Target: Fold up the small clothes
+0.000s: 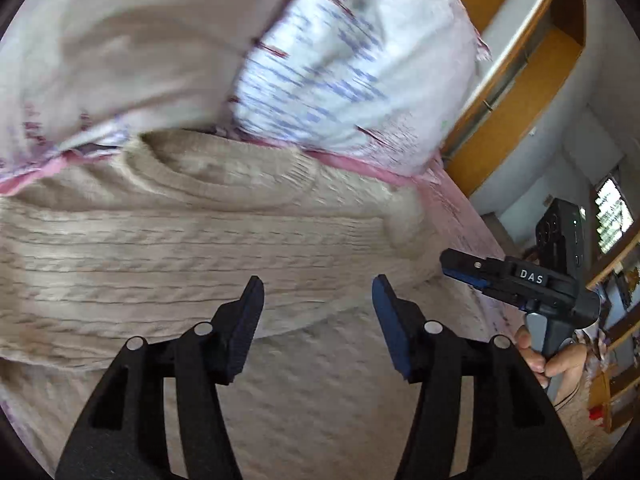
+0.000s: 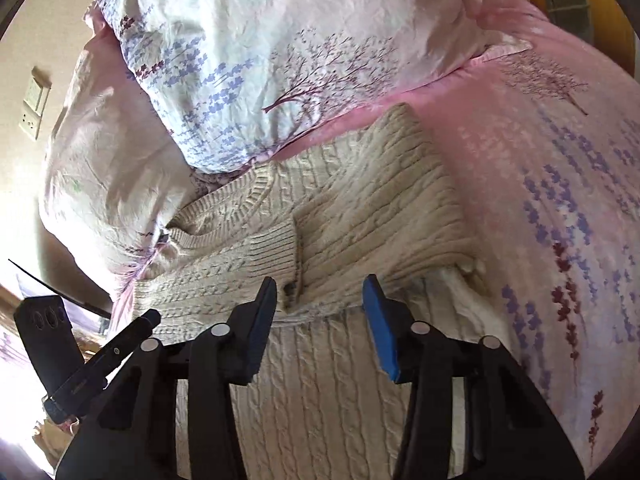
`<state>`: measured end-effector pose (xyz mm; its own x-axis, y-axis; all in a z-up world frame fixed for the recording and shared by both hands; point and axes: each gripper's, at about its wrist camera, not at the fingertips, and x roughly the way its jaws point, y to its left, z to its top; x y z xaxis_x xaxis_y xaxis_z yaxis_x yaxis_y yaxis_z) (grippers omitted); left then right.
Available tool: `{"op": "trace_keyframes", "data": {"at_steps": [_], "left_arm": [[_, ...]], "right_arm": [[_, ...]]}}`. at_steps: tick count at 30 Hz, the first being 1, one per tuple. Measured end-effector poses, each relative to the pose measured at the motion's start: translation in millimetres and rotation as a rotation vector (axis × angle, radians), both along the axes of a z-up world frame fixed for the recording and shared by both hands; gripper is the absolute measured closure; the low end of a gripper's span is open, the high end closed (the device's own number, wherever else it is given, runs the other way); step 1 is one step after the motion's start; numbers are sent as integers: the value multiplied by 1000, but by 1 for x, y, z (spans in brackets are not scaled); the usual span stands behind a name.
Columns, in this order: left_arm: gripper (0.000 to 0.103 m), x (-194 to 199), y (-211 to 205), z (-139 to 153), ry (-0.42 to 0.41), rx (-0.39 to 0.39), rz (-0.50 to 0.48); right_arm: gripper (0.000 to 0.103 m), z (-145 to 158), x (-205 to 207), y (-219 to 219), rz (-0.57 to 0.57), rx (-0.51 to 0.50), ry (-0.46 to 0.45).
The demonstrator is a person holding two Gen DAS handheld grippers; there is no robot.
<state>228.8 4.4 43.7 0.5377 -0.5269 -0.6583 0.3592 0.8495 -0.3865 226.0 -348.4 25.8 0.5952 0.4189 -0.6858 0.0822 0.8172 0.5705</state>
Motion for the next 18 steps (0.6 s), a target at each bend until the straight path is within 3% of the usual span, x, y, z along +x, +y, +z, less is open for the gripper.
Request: {"op": "trace_keyframes", "data": {"at_steps": [3,7,11,15,18], "left_arm": [[45,-2,69,3,-22,74,206],[46,-4,141,-8,39,141,402],[47,-1,168,-28,114,167,447],[48,-1,168,-37,124,185,434],[48,1,162,-37,118,203,430]], "right_arm": [[65,-5,19,12,32,3,34],[70,-15,31,28,75,6,66],[84,-20,31,39,102,3,76],[94,-16,33,50,137,-33,58],[95,16,28,58,121,-118,-108]]}}
